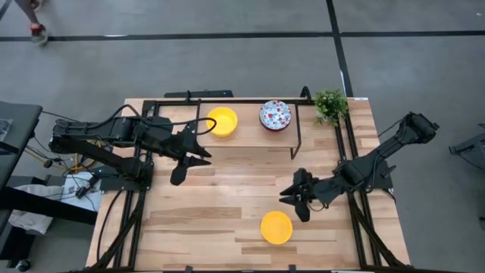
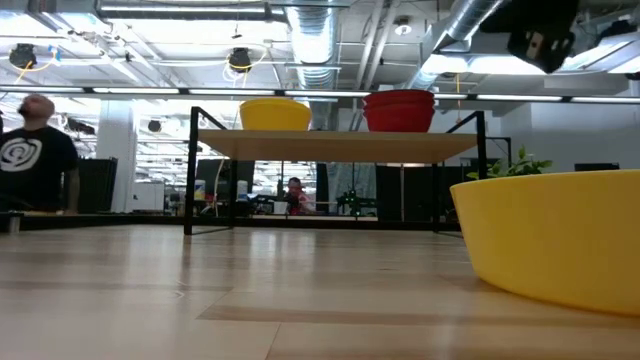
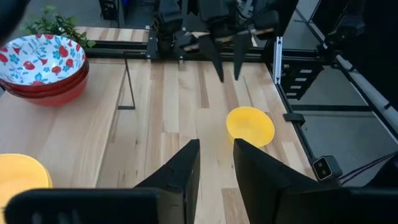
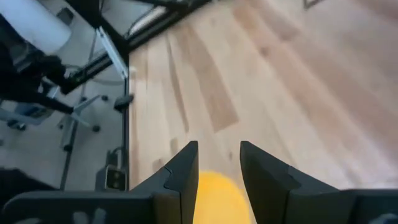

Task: Pick & Place Mini bowls
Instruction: Stack the yellow bowl on top of the yellow bowl on the shelf

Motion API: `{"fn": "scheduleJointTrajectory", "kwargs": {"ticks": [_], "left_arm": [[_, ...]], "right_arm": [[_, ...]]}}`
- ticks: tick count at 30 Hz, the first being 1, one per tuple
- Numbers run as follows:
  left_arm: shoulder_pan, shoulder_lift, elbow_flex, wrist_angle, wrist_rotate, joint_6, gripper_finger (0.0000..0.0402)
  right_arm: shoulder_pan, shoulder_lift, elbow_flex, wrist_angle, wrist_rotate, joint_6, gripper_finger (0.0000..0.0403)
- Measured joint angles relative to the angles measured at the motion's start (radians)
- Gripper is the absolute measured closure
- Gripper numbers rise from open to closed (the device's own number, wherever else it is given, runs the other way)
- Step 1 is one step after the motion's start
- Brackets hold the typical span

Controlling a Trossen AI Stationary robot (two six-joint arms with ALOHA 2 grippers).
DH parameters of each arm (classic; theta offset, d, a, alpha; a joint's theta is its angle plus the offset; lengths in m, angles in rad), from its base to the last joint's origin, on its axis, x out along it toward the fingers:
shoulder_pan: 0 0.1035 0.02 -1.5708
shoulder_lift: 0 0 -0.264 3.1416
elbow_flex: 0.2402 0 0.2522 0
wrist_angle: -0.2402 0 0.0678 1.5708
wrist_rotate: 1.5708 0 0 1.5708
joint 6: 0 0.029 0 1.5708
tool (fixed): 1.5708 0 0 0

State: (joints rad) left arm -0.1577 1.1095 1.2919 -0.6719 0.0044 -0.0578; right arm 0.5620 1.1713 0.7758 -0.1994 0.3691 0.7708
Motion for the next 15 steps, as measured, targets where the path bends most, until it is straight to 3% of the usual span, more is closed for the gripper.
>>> {"fn": "scheduleJointTrajectory", "kwargs": {"ticks": [15], "left_arm": [[0.000,0.000,0.000,0.014,0.000,0.000,0.0305]], "right_arm": [[0.083,0.180,0.016,-0.009,-0.028,0.258,0.0294]]}}
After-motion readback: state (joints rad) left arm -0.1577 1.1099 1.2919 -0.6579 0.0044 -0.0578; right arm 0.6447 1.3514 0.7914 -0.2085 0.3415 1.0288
